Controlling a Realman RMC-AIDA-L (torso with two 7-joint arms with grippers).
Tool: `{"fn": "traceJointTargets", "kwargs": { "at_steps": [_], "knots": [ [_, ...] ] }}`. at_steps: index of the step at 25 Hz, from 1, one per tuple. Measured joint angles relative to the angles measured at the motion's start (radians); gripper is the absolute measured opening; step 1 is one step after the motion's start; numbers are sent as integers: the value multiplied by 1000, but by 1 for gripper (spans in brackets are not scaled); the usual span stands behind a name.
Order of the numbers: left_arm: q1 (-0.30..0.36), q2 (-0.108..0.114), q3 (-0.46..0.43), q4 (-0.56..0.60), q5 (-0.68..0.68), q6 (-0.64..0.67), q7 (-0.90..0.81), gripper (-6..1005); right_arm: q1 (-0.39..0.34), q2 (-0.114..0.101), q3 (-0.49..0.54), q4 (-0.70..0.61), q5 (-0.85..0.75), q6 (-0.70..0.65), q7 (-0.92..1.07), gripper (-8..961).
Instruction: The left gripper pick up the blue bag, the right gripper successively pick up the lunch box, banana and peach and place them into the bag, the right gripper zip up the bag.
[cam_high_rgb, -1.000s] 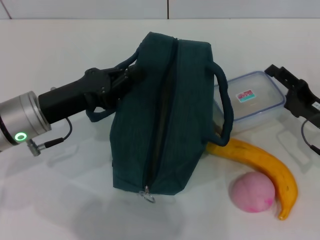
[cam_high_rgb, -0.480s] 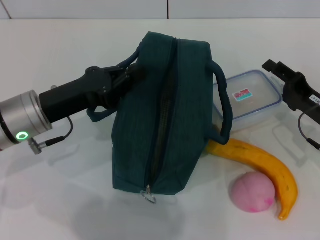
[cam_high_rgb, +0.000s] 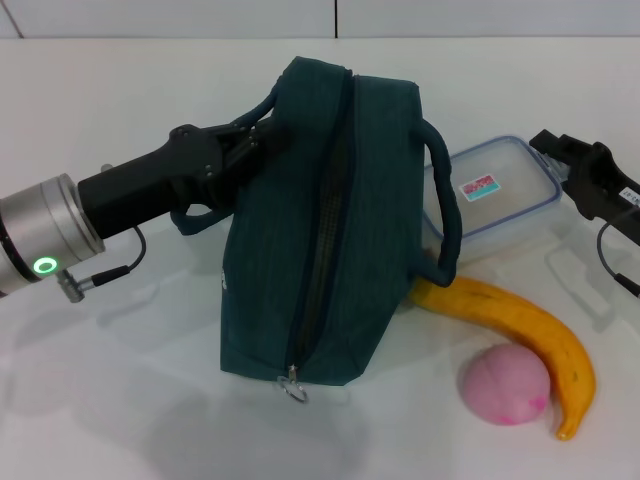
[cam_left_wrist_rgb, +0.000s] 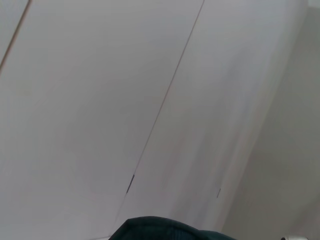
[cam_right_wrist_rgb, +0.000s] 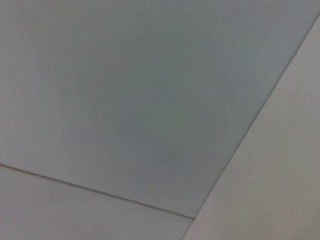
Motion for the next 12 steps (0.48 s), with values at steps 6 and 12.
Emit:
{"fn": "traceJointTargets", "kwargs": {
  "at_steps": [6, 12],
  "knots": [
    [0, 0, 0, 20, -2, 0, 2, 38, 0, 0, -5, -15, -5, 1, -15, 178],
    [1, 1, 0, 46, -2, 3, 21, 38, -7, 0, -10, -34, -6, -19, -134, 105]
  ]
}}
